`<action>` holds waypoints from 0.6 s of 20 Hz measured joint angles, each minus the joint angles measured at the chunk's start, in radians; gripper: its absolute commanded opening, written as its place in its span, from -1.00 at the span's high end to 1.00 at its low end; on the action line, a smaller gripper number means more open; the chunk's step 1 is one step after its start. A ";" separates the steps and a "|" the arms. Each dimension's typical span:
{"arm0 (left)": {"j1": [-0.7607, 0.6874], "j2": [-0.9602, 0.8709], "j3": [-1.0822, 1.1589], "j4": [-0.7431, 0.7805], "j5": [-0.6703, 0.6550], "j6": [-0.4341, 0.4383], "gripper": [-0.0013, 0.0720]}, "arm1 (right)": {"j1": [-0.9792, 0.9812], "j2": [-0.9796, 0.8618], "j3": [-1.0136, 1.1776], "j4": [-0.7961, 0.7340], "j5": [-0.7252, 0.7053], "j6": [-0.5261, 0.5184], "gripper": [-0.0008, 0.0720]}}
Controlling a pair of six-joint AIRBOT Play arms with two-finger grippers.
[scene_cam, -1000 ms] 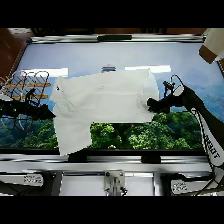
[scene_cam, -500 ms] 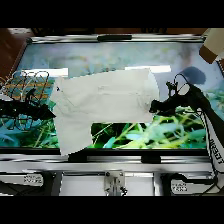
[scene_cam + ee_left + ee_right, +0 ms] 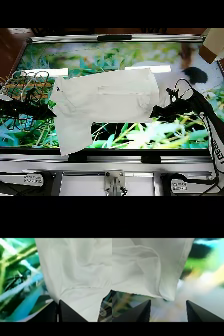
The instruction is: Fold the shirts.
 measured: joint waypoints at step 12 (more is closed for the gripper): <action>0.000 0.000 0.000 -0.006 -0.013 0.000 0.87 | 0.000 -0.062 -0.009 0.071 -0.035 -0.039 0.01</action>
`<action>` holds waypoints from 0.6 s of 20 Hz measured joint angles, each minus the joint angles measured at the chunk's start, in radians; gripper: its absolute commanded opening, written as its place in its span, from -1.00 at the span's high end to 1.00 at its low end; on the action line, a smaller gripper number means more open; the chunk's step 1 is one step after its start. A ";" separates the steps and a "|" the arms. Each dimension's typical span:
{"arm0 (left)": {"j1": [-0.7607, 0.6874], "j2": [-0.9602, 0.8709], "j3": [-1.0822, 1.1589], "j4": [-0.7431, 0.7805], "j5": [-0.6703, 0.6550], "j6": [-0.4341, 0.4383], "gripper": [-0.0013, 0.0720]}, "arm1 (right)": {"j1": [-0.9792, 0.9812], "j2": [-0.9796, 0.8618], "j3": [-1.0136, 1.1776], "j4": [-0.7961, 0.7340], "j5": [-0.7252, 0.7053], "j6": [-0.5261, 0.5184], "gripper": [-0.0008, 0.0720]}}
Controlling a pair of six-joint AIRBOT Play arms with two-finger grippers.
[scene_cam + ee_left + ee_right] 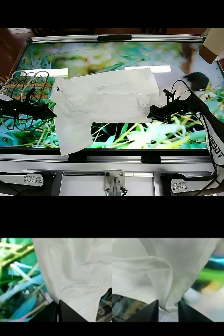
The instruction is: Fold the shirts.
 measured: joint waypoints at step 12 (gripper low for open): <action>0.000 0.000 0.009 0.000 -0.006 0.002 0.88 | 0.003 -0.022 0.007 -0.029 0.040 0.003 0.85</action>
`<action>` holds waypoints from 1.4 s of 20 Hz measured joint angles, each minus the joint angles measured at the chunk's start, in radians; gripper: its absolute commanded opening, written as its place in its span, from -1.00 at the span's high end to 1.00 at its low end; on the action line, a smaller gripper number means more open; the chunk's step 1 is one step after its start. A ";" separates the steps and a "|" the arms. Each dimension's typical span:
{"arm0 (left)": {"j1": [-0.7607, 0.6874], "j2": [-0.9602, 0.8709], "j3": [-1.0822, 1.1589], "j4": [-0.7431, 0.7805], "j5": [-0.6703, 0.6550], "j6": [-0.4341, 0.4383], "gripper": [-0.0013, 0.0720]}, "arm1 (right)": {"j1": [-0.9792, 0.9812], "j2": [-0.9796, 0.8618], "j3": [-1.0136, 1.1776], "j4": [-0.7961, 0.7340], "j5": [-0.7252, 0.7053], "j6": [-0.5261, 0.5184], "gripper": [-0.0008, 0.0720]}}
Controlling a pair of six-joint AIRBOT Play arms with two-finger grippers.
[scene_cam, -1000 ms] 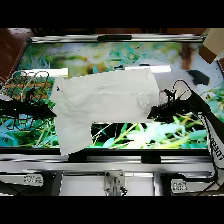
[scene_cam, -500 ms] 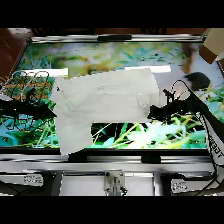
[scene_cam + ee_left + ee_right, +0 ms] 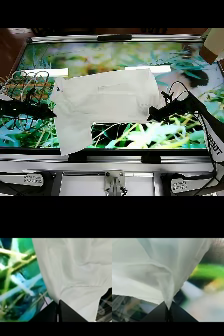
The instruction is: Fold the shirts.
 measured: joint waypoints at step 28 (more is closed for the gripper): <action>-0.025 0.916 0.933 0.069 0.024 -0.300 0.87 | -0.003 1.023 0.808 -0.389 0.137 -0.080 0.85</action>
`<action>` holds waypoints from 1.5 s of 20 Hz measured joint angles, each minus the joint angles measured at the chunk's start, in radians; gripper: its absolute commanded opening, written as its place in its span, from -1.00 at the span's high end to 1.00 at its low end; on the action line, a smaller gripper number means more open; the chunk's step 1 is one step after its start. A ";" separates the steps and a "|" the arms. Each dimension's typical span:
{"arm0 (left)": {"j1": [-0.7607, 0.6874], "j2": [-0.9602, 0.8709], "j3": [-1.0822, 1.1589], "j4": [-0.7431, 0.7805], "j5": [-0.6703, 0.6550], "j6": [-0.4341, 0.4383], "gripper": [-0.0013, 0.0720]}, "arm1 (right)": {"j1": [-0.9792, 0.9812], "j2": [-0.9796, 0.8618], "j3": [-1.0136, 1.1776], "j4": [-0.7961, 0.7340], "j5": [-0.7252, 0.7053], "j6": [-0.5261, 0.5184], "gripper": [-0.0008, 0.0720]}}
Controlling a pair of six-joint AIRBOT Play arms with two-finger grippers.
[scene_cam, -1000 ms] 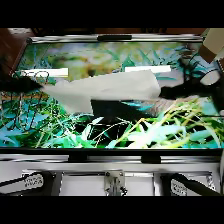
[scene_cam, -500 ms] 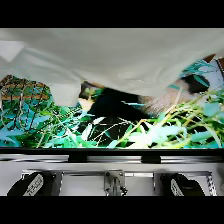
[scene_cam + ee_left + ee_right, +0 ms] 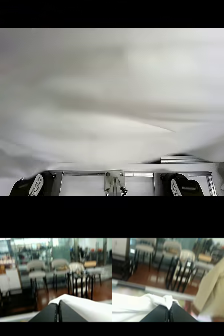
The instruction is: Fold the shirts.
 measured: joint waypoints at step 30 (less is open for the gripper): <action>-0.232 -1.046 -0.691 -0.375 0.595 0.438 0.88 | -0.006 -1.176 -0.372 0.309 -0.516 0.029 0.85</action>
